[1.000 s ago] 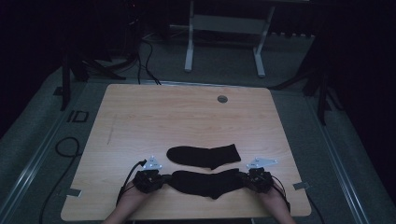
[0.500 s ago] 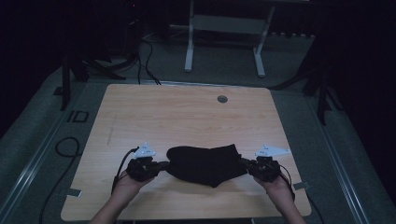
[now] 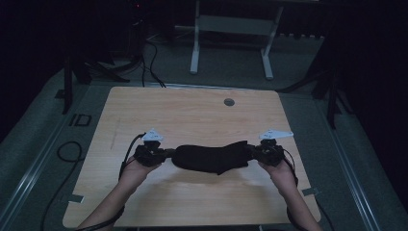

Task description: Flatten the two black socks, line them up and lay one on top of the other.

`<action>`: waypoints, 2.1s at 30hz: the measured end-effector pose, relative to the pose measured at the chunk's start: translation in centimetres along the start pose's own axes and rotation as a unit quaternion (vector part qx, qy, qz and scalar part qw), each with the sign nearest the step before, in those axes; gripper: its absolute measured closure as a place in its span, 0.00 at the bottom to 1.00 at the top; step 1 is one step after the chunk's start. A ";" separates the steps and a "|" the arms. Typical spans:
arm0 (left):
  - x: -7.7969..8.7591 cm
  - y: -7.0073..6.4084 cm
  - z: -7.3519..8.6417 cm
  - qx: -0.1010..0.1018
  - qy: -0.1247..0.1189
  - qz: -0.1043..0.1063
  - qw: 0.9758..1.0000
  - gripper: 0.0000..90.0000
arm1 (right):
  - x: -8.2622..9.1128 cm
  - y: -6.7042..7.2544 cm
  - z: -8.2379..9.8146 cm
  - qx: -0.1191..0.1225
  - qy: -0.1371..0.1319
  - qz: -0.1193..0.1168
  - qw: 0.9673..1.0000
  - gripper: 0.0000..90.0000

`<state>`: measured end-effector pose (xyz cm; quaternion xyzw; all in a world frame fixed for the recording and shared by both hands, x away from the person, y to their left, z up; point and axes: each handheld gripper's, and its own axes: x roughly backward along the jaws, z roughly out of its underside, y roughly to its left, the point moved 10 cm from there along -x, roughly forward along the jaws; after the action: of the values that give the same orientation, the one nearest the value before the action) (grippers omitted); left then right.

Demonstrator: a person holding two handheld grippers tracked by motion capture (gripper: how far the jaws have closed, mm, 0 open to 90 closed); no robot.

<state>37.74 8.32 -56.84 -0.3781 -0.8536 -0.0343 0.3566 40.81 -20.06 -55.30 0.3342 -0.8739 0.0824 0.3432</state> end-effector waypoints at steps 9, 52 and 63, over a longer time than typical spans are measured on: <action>-2.9 1.4 1.7 0.019 0.029 0.002 0.999 0.98 | -3.2 -1.5 2.5 -0.021 0.043 0.001 0.999 0.95; -3.2 -0.3 1.9 -0.010 -0.021 -0.021 1.000 0.98 | -4.7 2.0 4.2 0.027 0.056 -0.015 0.998 1.00; -6.2 0.1 3.6 -0.017 0.022 -0.025 0.999 1.00 | -5.8 2.0 5.1 0.023 0.066 -0.031 0.997 1.00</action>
<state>38.50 5.72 -63.49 -0.3617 -0.8540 -0.0664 0.3681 39.85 -17.39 -62.72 0.3627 -0.8363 0.1141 0.3950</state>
